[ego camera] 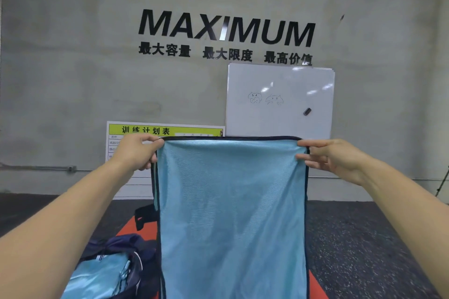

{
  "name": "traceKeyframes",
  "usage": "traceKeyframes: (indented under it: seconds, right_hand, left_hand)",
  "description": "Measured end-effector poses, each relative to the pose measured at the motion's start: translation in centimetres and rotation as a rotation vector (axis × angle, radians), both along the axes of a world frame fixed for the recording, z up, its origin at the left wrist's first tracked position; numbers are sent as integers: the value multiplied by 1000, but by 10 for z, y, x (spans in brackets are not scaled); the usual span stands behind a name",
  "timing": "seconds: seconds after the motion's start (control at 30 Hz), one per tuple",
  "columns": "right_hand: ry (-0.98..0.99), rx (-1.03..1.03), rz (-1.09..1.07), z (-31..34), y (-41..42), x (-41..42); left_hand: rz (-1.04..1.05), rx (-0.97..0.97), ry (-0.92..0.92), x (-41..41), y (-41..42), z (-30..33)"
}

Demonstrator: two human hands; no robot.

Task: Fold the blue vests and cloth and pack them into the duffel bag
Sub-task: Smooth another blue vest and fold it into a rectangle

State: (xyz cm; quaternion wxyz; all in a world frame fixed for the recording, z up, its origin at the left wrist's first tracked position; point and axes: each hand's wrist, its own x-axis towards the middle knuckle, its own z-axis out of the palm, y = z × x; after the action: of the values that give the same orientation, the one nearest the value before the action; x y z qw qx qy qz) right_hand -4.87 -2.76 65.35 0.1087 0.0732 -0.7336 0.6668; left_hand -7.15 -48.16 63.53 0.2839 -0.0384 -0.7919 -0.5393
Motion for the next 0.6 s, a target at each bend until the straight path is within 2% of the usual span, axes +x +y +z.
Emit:
traceKeyframes:
  seconds: [0.23,0.6]
  right_hand:
    - [-32,-161,130,14,0,38]
    - [-57,-102,224,36,-1,56]
  left_hand:
    - [-62,79,37,26,9,18]
    - [-8,55,68,29,12,40]
